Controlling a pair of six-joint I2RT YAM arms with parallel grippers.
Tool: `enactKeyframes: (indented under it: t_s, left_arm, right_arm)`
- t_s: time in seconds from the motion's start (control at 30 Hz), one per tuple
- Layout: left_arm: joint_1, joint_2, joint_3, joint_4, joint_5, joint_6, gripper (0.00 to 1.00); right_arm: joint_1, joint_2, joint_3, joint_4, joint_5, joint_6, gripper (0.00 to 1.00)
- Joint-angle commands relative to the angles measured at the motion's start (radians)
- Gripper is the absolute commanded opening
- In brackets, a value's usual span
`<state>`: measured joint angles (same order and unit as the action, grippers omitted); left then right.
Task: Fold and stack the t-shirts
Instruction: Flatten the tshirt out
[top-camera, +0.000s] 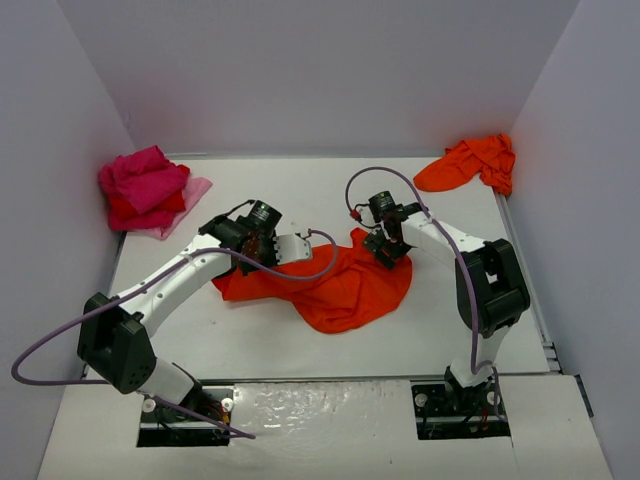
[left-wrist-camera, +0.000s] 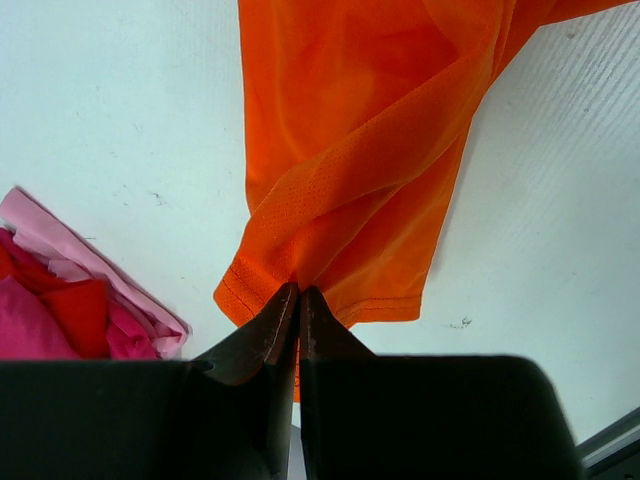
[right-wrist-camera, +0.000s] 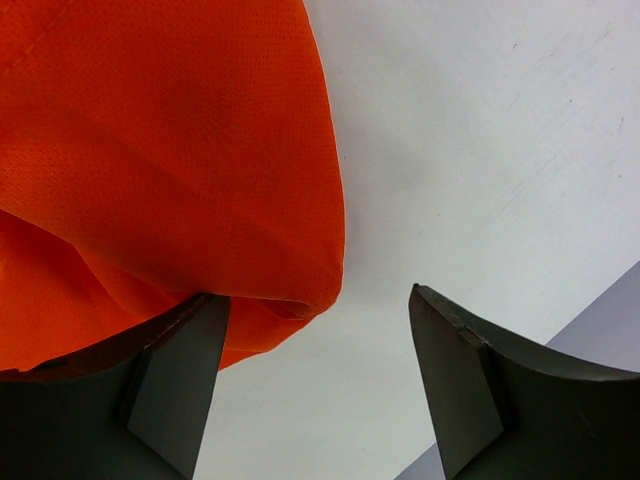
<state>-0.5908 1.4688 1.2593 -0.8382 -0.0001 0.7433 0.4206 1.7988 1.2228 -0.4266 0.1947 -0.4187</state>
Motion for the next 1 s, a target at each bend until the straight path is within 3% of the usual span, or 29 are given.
enactKeyframes:
  t_s: [0.0, 0.37, 0.5, 0.6, 0.97]
  left_arm:
    - [-0.012, -0.014, 0.064, -0.021, -0.019, -0.016, 0.0]
    - [-0.014, -0.008, 0.012, 0.03, -0.055, -0.012, 0.0]
    - [-0.012, -0.011, 0.005, 0.037, -0.059, -0.019, 0.0]
    - [-0.012, -0.012, -0.002, 0.041, -0.061, -0.023, 0.0]
    - [-0.014, -0.009, 0.0, 0.047, -0.063, -0.024, 0.0]
  right_arm:
    - [0.007, -0.022, 0.024, 0.002, 0.023, 0.006, 0.7]
    - [0.007, -0.009, 0.07, -0.013, -0.016, -0.021, 0.71]
    - [0.024, 0.022, 0.148, -0.079, -0.108, -0.044, 0.68]
    - [0.062, 0.032, 0.182, -0.115, -0.173, -0.068, 0.61]
    - [0.132, 0.114, 0.208, -0.153, -0.269, -0.079, 0.62]
